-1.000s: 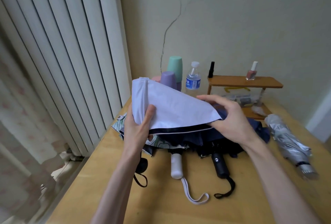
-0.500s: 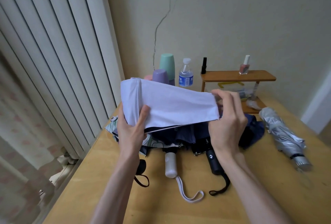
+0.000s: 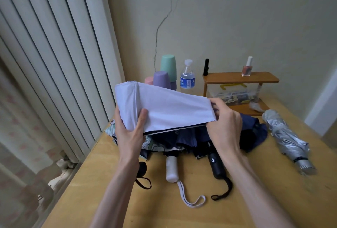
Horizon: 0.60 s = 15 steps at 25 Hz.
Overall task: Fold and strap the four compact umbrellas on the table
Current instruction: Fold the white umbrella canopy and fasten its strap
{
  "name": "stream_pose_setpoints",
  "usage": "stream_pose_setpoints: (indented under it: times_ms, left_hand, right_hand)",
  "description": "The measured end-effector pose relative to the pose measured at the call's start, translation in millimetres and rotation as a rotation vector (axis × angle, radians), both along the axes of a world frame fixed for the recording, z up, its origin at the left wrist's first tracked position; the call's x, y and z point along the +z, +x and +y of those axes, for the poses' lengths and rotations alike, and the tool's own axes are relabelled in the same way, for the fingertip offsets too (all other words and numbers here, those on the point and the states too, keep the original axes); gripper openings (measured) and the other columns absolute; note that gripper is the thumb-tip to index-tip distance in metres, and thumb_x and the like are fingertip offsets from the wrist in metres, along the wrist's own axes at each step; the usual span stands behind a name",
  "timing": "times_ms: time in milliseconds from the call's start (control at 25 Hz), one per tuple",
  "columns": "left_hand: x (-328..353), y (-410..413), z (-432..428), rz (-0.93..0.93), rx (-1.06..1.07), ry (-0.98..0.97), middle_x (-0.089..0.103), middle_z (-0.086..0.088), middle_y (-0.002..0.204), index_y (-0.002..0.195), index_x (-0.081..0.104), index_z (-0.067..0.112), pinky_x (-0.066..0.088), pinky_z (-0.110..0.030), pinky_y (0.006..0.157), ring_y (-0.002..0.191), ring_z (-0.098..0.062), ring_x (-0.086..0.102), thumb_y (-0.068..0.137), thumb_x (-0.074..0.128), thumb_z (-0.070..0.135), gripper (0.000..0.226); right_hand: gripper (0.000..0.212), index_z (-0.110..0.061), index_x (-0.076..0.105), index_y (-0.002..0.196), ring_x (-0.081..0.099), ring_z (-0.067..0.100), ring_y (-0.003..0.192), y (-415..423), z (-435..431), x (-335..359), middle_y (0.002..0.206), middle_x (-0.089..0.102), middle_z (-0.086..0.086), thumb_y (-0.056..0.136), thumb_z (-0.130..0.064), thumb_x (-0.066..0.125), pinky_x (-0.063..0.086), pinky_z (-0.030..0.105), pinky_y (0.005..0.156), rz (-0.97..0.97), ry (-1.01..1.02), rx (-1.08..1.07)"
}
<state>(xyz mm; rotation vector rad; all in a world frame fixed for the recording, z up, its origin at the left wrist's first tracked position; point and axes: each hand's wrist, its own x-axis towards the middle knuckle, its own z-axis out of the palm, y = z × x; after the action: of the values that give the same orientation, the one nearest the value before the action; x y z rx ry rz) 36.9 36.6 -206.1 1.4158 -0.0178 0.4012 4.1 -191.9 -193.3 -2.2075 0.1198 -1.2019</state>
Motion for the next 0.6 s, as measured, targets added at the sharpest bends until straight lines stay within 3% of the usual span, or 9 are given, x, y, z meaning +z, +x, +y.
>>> stream_pose_setpoints:
  times_ms: [80, 160, 240, 360, 440, 520, 600]
  left_hand:
    - [-2.8, 1.8, 1.8, 0.007, -0.032, -0.016, 0.061, 0.01, 0.142, 0.148, 0.046, 0.046, 0.062, -0.046, 0.094, 0.129, -0.022, 0.063, 0.088, 0.079, 0.06, 0.07]
    - [-2.7, 1.6, 2.0, 0.011, -0.071, -0.016, 0.064, 0.007, 0.134, 0.142, 0.05, 0.044, 0.061, -0.028, 0.068, 0.12, -0.023, 0.067, 0.092, 0.079, 0.049, 0.058]
    - [-2.7, 0.3, 1.2, 0.002, -0.103, -0.007, 0.064, 0.004, 0.131, 0.139, 0.051, 0.043, 0.057, -0.024, 0.062, 0.113, -0.023, 0.068, 0.094, 0.079, 0.042, 0.053]
    - [-2.6, 0.1, 0.9, -0.017, -0.131, -0.008, 0.065, 0.0, 0.13, 0.141, 0.051, 0.039, 0.055, -0.023, 0.06, 0.104, -0.018, 0.068, 0.095, 0.08, 0.034, 0.055]
    - [-4.2, 2.3, 6.4, -0.015, -0.147, -0.009, 0.064, -0.001, 0.132, 0.144, 0.05, 0.04, 0.056, -0.023, 0.063, 0.105, -0.018, 0.069, 0.094, 0.081, 0.032, 0.059]
    - [-5.8, 5.0, 14.3, -0.019, -0.173, -0.008, 0.064, -0.005, 0.134, 0.145, 0.05, 0.04, 0.059, -0.028, 0.067, 0.104, -0.019, 0.07, 0.093, 0.083, 0.031, 0.062]
    - [-6.1, 6.5, 21.1, -0.031, -0.195, 0.032, 0.065, -0.007, 0.133, 0.146, 0.049, 0.04, 0.062, -0.035, 0.071, 0.106, -0.023, 0.071, 0.089, 0.083, 0.035, 0.066]
  right_hand:
    - [0.031, -0.019, 0.07, 0.12, 0.071, 0.036, 0.087, 3.1, 0.4, 1.0, 0.095, 0.079, 0.006, 0.092, -0.005, 0.071, 0.054, 0.044, 0.062, 0.005, -0.015, 0.027]
    - [0.029, -0.016, 0.071, 0.116, 0.07, 0.04, 0.079, 3.4, 0.3, 2.8, 0.087, 0.077, 0.008, 0.09, -0.002, 0.071, 0.054, 0.044, 0.059, -0.024, -0.039, -0.06]
    - [0.028, -0.013, 0.071, 0.111, 0.067, 0.039, 0.07, 0.2, 2.1, 4.0, 0.077, 0.074, 0.009, 0.087, 0.002, 0.07, 0.052, 0.042, 0.056, -0.051, -0.017, -0.169]
    - [0.032, -0.015, 0.067, 0.117, 0.069, 0.035, 0.078, 4.0, 0.5, 1.9, 0.087, 0.076, 0.007, 0.089, 0.001, 0.066, 0.048, 0.039, 0.06, 0.036, 0.081, -0.128]
    - [0.039, -0.021, 0.068, 0.119, 0.072, 0.031, 0.084, 11.0, -5.6, 2.1, 0.095, 0.077, 0.002, 0.091, 0.005, 0.058, 0.055, 0.041, 0.066, 0.167, 0.206, 0.115]
    - [0.052, -0.025, 0.063, 0.134, 0.075, 0.019, 0.098, 6.6, -11.9, 11.8, 0.111, 0.077, -0.003, 0.094, 0.008, 0.063, 0.06, 0.039, 0.08, 0.316, 0.441, 0.54]
    - [0.087, -0.038, 0.039, 0.155, 0.067, 0.009, 0.124, -3.8, -20.8, 19.5, 0.138, 0.067, -0.006, 0.09, 0.009, 0.075, 0.056, 0.031, 0.101, 0.413, 0.579, 0.891]
